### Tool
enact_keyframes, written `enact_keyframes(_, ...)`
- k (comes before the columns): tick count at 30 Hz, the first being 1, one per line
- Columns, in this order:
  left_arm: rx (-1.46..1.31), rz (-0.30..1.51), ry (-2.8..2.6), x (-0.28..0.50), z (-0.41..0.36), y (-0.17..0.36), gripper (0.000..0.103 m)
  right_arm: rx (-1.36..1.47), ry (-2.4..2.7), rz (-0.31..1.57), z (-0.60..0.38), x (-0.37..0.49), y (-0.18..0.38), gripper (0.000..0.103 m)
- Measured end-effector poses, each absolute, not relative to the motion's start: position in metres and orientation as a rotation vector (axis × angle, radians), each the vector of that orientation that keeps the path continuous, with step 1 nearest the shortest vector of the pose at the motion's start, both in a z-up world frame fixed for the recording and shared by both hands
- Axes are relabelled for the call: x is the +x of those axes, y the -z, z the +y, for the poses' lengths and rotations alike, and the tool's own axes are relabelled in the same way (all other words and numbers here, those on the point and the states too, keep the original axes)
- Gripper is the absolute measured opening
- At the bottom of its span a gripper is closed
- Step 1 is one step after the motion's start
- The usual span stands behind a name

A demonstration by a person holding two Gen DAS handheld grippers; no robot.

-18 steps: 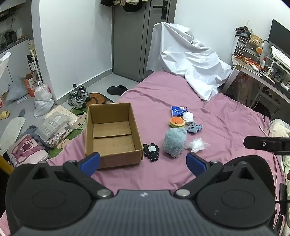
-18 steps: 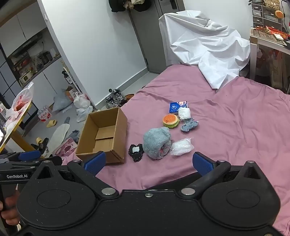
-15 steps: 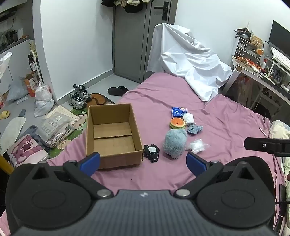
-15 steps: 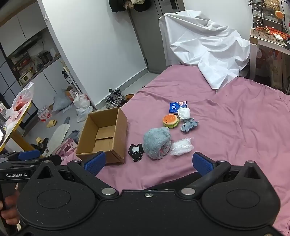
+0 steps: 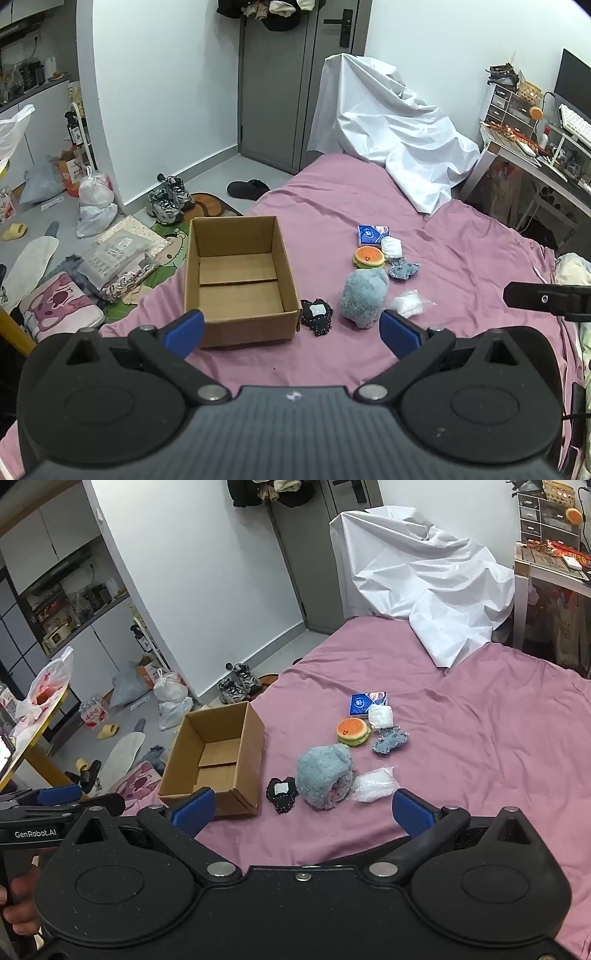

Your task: Organize soft objects

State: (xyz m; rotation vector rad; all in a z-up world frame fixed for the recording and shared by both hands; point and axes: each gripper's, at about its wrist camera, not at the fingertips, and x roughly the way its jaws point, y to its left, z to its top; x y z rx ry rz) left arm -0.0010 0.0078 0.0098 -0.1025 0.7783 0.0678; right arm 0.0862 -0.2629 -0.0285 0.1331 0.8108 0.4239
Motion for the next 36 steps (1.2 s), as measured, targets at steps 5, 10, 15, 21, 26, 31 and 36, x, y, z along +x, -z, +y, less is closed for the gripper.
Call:
enact_keyframes(5,-0.103,0.775,-0.068,-0.002,0.009,-0.011,0.101,0.126,-0.427,0.810,-0.261,0.088,0.026,0.103)
enact_keyframes(10,-0.109,0.774,-0.070,-0.002,0.012,-0.014,0.101,0.115,-0.426,0.807,-0.257,0.087,0.024,0.103)
enact_keyframes(15,-0.117,0.771,-0.071,-0.004,0.017,-0.016,0.101,0.116,-0.428,0.805,-0.257,0.087,0.024,0.103)
enact_keyframes(21,-0.119,0.766,-0.075,-0.006,0.019,-0.016,0.101,0.110,-0.427,0.798,-0.255,0.085,0.024,0.103)
enact_keyframes(26,-0.120,0.766,-0.075,-0.005,0.020,-0.016,0.101,0.106,-0.425,0.795,-0.254,0.083,0.024,0.103)
enact_keyframes(31,-0.119,0.763,-0.077,-0.008,0.019,-0.014,0.101,0.104,-0.425,0.793,-0.253,0.082,0.025,0.103)
enact_keyframes(36,-0.118,0.760,-0.078,-0.008,0.020,-0.015,0.101,0.104,-0.425,0.795,-0.253,0.083,0.024,0.103)
